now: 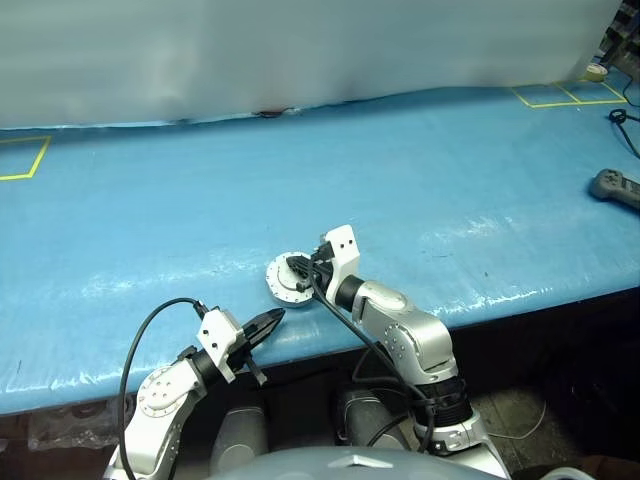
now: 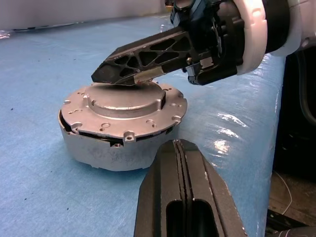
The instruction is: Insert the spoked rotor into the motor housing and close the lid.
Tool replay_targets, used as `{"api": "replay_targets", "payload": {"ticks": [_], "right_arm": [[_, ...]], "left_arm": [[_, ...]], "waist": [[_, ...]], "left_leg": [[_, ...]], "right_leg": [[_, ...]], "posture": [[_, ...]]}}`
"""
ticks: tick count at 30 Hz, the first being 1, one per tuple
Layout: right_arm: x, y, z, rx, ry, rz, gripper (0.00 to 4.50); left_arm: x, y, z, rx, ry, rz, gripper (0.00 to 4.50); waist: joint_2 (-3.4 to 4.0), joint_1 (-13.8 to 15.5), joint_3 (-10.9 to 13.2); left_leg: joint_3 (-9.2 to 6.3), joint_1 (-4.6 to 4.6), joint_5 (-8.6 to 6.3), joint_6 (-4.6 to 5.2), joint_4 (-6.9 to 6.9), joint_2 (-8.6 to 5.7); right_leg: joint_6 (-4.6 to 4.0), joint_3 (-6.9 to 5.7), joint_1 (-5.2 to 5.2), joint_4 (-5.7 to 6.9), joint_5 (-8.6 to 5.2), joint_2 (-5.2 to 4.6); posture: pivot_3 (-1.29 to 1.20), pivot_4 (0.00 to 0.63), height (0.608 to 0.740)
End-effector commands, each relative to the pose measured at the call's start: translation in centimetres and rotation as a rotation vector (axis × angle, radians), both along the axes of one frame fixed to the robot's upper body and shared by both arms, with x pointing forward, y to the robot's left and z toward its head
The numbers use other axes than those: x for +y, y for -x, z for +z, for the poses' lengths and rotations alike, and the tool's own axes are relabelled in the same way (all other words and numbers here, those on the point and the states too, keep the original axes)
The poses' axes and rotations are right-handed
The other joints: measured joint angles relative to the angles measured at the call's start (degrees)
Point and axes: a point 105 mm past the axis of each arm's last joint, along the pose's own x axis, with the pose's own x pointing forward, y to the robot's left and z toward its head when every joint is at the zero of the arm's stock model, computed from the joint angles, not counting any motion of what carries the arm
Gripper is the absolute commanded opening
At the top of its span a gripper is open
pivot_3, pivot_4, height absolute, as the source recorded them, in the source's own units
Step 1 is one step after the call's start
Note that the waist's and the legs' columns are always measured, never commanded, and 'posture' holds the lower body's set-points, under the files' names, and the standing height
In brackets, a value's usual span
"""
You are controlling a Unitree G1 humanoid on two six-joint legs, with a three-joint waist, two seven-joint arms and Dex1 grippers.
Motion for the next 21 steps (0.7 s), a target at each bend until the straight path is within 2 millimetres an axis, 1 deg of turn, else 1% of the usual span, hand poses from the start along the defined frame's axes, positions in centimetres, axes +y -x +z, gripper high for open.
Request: {"api": "replay_targets", "payload": {"ticks": [1,5,8,15,21], "right_arm": [[0.5,-0.2,1.8,-0.041,-0.108,-0.012,0.01],[0.7,-0.2,2.8,-0.08,-0.138,0.006,0.01],[0.9,-0.2,3.0,-0.085,-0.16,0.007,0.01],[1.7,0.1,2.4,-0.071,-0.211,-0.003,0.01],[2.0,0.7,1.0,-0.037,-0.192,-0.001,0.01]], "left_arm": [[0.1,0.0,0.5,-0.014,0.004,-0.008,0.0],[0.2,-0.1,0.6,-0.015,0.003,-0.005,0.0],[0.2,-0.1,0.6,-0.015,0.002,-0.002,0.0],[0.2,0.1,0.7,-0.017,0.005,0.003,0.0],[0.3,0.0,0.8,-0.024,0.0,0.005,0.0]], "waist": [[0.0,0.0,0.0],[0.0,-0.01,0.0],[0.0,-0.01,0.0],[0.0,0.0,0.0],[0.01,0.0,0.0]], "left_leg": [[0.0,0.0,0.0,0.0,0.0,0.0],[0.0,-0.01,0.0,0.0,-0.02,0.0],[0.0,-0.01,0.0,0.0,-0.03,0.0],[0.0,-0.01,0.0,0.0,-0.04,0.0],[0.0,-0.01,0.0,0.0,-0.06,0.01]], "right_leg": [[0.0,0.0,0.0,0.0,0.0,0.0],[0.0,0.0,-0.02,-0.01,0.0,0.01],[0.0,0.0,-0.02,-0.01,0.0,0.01],[-0.01,0.0,-0.02,-0.02,-0.01,0.0],[-0.02,0.0,-0.04,-0.02,-0.01,0.0]], "posture": [[0.0,0.15,0.74],[0.0,0.15,0.74],[0.0,0.15,0.74],[0.0,0.15,0.74],[0.0,0.15,0.74]]}}
